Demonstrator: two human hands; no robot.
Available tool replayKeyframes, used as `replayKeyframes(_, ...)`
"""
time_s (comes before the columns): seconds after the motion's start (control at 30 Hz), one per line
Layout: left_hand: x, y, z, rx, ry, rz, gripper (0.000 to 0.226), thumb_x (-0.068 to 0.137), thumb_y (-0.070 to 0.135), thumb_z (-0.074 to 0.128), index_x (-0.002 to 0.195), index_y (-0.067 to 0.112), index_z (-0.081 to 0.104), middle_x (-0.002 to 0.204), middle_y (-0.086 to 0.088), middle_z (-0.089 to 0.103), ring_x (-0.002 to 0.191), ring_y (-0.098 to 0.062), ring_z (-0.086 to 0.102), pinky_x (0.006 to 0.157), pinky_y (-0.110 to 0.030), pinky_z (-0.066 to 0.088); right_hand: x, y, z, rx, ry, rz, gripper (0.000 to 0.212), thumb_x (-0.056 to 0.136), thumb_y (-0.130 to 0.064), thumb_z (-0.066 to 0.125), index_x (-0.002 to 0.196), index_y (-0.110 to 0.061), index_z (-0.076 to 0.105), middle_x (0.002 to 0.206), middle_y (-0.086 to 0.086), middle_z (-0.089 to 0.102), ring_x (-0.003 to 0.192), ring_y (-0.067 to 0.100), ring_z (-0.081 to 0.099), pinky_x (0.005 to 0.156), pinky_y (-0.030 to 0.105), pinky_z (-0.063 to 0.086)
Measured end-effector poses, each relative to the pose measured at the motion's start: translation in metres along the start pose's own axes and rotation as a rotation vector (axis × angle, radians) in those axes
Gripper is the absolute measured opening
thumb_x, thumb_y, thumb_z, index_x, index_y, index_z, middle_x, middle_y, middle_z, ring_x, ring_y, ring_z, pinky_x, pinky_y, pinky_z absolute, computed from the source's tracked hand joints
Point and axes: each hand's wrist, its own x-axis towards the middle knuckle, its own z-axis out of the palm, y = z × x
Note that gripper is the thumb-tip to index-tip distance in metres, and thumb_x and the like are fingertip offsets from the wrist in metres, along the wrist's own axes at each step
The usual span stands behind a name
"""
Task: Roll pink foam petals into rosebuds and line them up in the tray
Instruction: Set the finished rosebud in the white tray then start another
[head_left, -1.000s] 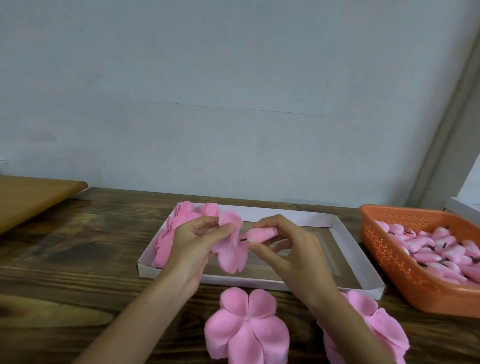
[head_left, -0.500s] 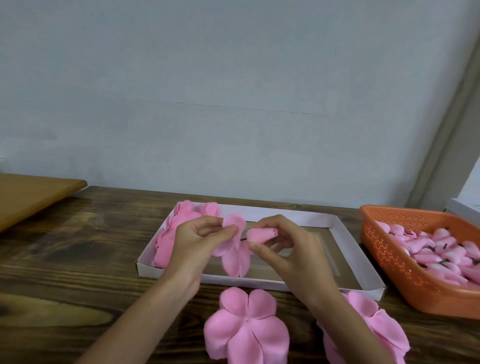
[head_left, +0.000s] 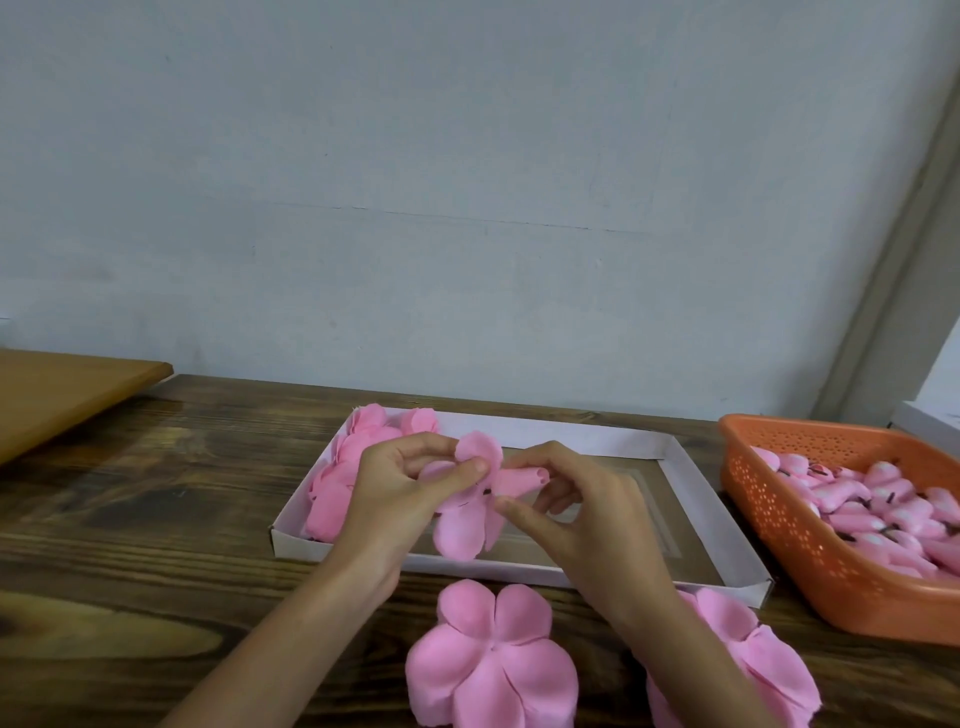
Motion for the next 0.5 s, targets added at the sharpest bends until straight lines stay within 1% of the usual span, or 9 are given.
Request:
replayKeyframes(0.1, -0.003, 0.000, 0.002, 0.024, 0.015, 0.057, 0.013, 0.079, 0.014, 0.085, 0.092, 0.013, 0.081, 0.088, -0.003, 0.080, 0.086, -0.017, 0.076, 0.068, -0.020, 0.058, -0.001, -0.002, 0.000, -0.058, 0.024, -0.014, 0.030, 0.079, -0.040, 0.086, 0.102, -0.042, 0.067, 0.084, -0.029, 0.068, 0.071, 0.004, 0.066, 0.065, 0.028, 0.055)
replayKeyframes(0.17, -0.004, 0.000, 0.004, 0.038, 0.047, 0.095, 0.013, 0.078, 0.014, 0.086, 0.090, 0.013, 0.081, 0.086, -0.002, 0.080, 0.083, -0.015, 0.076, 0.068, -0.020, 0.059, -0.001, -0.004, 0.000, -0.082, 0.032, -0.016, 0.031, 0.078, -0.044, 0.086, 0.100, -0.040, 0.065, 0.085, -0.032, 0.068, 0.070, 0.004, 0.065, 0.063, 0.027, 0.054)
replayKeyframes(0.27, -0.007, 0.001, 0.008, 0.052, 0.081, 0.157, 0.012, 0.078, 0.013, 0.086, 0.088, 0.016, 0.081, 0.084, 0.000, 0.079, 0.081, -0.015, 0.076, 0.069, -0.023, 0.061, -0.001, -0.007, -0.001, -0.066, 0.034, -0.017, 0.030, 0.075, -0.043, 0.088, 0.096, -0.037, 0.067, 0.086, -0.033, 0.068, 0.067, 0.007, 0.065, 0.063, 0.031, 0.055)
replayKeyframes(0.33, -0.009, 0.002, 0.009, 0.055, 0.061, 0.225, 0.012, 0.080, 0.010, 0.084, 0.088, 0.020, 0.082, 0.084, 0.001, 0.079, 0.082, -0.014, 0.076, 0.071, -0.023, 0.060, -0.001, -0.009, 0.000, -0.044, 0.022, -0.010, 0.029, 0.075, -0.041, 0.089, 0.096, -0.038, 0.069, 0.082, -0.033, 0.066, 0.066, 0.010, 0.064, 0.064, 0.034, 0.055)
replayKeyframes(0.4, -0.011, 0.005, 0.010, 0.080, 0.019, 0.294, 0.014, 0.082, 0.012, 0.083, 0.088, 0.025, 0.082, 0.084, 0.004, 0.080, 0.084, -0.014, 0.076, 0.073, -0.022, 0.059, -0.001, -0.010, 0.001, -0.035, 0.022, -0.001, 0.029, 0.073, -0.041, 0.090, 0.094, -0.037, 0.070, 0.077, -0.035, 0.064, 0.065, 0.010, 0.064, 0.063, 0.034, 0.054)
replayKeyframes(0.5, -0.013, 0.008, 0.012, 0.116, -0.003, 0.360, 0.019, 0.081, 0.013, 0.082, 0.086, 0.031, 0.081, 0.082, 0.008, 0.079, 0.083, -0.008, 0.075, 0.072, -0.016, 0.056, -0.002, -0.009, 0.002, -0.032, 0.034, 0.026, 0.031, 0.071, -0.042, 0.091, 0.092, -0.037, 0.069, 0.081, -0.037, 0.065, 0.065, 0.010, 0.065, 0.063, 0.034, 0.054)
